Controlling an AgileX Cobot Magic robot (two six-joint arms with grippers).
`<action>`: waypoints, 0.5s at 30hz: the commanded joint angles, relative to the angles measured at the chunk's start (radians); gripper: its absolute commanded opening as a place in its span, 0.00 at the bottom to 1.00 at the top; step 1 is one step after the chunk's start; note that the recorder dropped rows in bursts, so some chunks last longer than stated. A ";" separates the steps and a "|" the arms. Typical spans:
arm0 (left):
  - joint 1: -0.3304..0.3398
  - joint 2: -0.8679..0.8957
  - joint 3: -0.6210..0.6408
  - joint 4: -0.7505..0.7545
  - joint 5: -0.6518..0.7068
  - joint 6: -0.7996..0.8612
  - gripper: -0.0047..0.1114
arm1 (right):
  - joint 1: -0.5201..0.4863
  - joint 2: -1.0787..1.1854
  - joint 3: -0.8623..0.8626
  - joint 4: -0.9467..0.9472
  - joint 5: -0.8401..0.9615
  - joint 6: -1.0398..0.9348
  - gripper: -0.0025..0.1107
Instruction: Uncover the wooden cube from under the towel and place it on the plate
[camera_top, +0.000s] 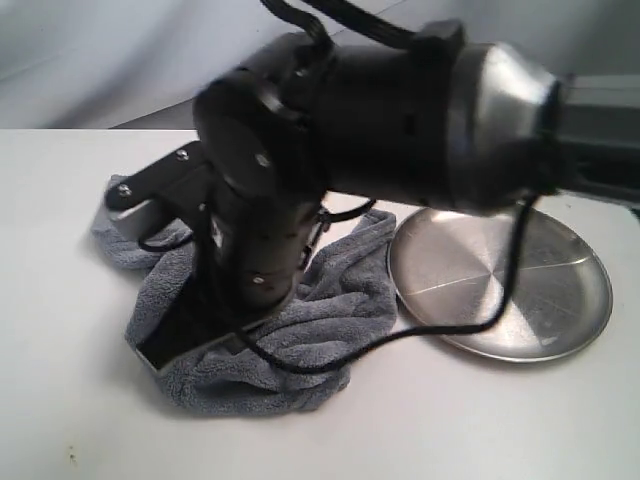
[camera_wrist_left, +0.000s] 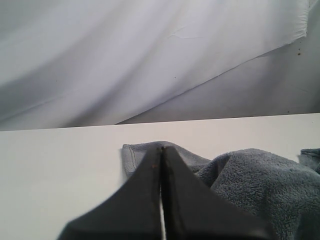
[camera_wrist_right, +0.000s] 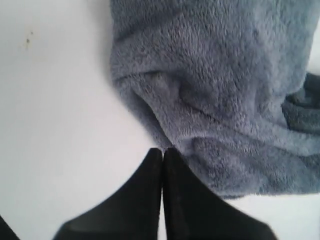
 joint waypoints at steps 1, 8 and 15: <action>-0.005 -0.004 0.004 -0.002 0.000 -0.003 0.04 | -0.005 -0.132 0.228 -0.087 -0.132 0.102 0.02; -0.005 -0.004 0.004 -0.002 0.000 -0.003 0.04 | -0.221 -0.203 0.399 -0.112 -0.259 0.160 0.02; -0.005 -0.004 0.004 -0.002 0.000 -0.003 0.04 | -0.489 -0.178 0.373 -0.083 -0.529 0.193 0.02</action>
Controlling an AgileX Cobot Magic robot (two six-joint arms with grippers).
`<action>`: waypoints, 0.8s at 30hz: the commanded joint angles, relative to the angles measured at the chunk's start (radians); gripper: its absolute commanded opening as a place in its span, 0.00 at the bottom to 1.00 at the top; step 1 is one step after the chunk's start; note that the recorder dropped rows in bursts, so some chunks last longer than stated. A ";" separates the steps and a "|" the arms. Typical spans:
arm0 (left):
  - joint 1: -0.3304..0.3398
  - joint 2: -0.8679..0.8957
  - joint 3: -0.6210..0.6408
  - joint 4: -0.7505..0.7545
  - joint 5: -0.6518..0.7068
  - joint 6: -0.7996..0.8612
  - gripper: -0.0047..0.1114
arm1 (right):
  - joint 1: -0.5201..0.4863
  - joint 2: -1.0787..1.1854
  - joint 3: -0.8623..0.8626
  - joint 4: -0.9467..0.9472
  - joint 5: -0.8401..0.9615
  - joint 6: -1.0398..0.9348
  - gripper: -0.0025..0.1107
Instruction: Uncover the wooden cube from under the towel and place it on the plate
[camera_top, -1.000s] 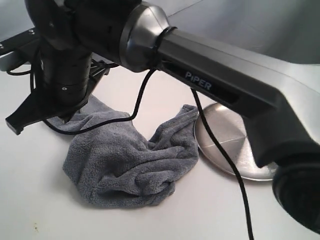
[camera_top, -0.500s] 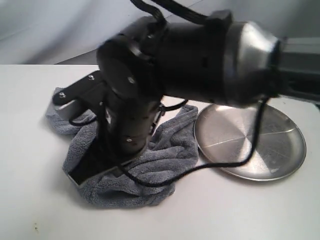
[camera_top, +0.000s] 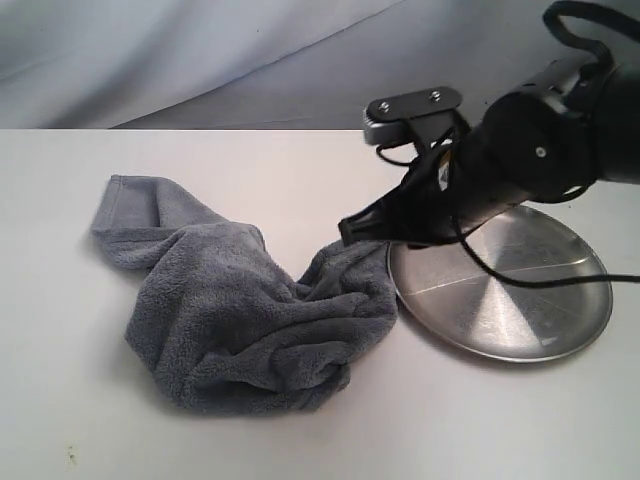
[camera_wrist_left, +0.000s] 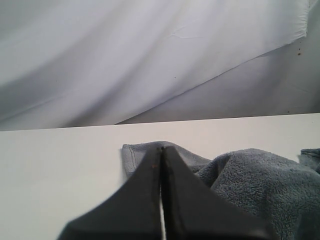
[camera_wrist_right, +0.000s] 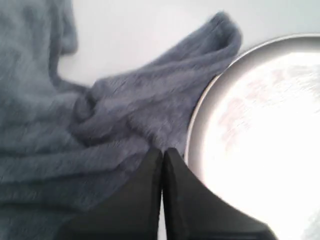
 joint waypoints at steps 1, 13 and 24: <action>-0.005 -0.004 0.004 -0.002 0.000 -0.003 0.04 | -0.108 0.034 -0.045 0.018 -0.094 0.017 0.02; -0.005 -0.004 0.004 -0.002 0.000 -0.003 0.04 | 0.032 0.408 -0.658 0.325 0.132 -0.179 0.02; -0.005 -0.004 0.004 -0.002 0.000 -0.003 0.04 | 0.242 0.389 -0.630 0.266 0.297 -0.278 0.02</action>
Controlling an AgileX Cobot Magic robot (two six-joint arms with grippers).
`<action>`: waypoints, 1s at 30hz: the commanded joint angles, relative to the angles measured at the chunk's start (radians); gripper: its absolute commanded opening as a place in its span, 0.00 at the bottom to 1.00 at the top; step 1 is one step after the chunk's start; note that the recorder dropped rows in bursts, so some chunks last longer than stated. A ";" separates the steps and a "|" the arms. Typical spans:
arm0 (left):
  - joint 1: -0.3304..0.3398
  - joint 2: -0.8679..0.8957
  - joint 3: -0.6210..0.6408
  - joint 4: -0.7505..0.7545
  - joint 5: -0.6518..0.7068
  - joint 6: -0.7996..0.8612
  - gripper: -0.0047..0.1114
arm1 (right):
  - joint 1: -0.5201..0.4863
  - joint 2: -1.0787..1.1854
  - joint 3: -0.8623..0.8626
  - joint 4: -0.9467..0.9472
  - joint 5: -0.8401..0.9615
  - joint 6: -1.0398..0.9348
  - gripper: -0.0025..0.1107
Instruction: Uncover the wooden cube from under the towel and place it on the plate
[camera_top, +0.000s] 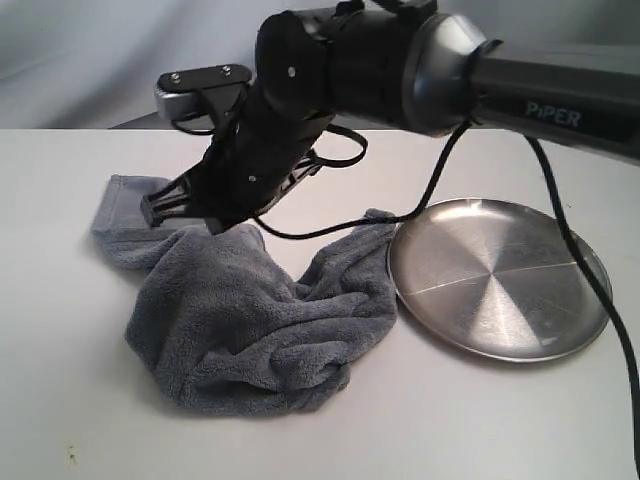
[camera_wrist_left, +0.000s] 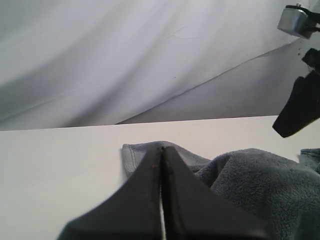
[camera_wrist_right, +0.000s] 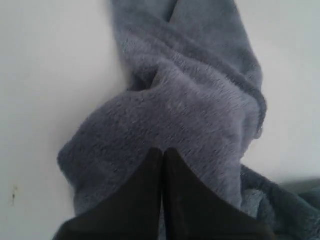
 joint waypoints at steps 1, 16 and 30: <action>-0.005 -0.004 0.004 -0.002 0.000 -0.003 0.04 | 0.090 -0.051 0.069 -0.060 0.029 -0.017 0.02; -0.005 -0.004 0.004 -0.002 0.000 -0.003 0.04 | 0.136 -0.405 0.589 -0.220 -0.062 0.099 0.02; -0.005 -0.004 0.004 -0.002 0.000 -0.003 0.04 | 0.063 -0.431 0.647 -0.636 0.008 0.409 0.02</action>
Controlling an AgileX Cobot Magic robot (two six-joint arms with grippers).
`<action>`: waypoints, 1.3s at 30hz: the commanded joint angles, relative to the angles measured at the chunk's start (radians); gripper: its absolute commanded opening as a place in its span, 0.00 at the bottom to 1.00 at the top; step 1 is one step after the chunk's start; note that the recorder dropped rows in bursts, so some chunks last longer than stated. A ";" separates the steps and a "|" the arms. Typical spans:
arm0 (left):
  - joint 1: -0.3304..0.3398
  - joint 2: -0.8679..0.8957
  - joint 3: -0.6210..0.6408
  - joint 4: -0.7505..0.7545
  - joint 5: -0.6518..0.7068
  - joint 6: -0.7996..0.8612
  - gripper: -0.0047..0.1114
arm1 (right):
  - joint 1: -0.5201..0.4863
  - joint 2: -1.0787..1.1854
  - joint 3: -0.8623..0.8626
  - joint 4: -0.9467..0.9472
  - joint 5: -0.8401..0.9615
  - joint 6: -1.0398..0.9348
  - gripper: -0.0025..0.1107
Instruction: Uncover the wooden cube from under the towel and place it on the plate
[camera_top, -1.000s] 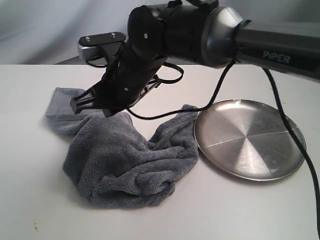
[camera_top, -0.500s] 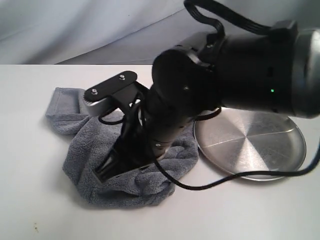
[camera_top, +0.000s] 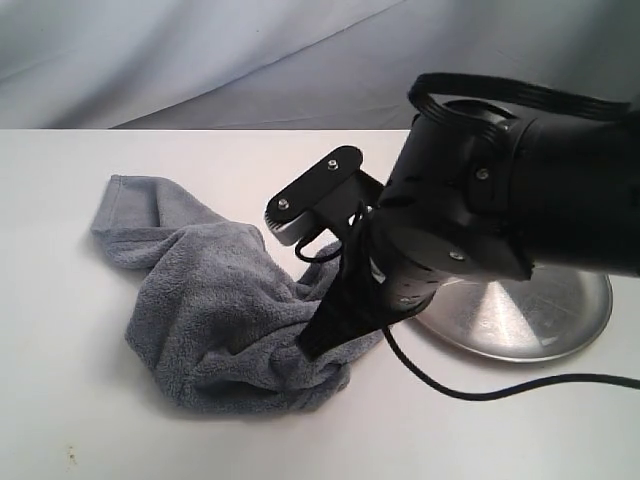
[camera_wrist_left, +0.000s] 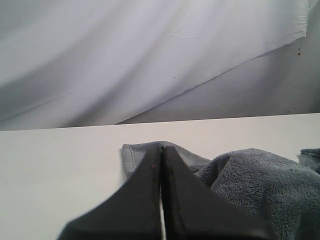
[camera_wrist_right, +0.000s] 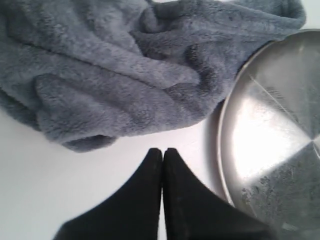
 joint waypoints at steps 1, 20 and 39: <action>-0.005 -0.004 0.004 -0.002 0.000 -0.003 0.04 | -0.079 -0.011 0.007 -0.036 -0.010 0.037 0.02; -0.005 -0.004 0.004 -0.002 0.000 -0.003 0.04 | -0.368 -0.011 0.005 0.547 -0.298 -0.326 0.02; -0.005 -0.004 0.004 -0.002 0.000 -0.003 0.04 | -0.371 -0.011 0.005 1.098 -0.321 -0.860 0.02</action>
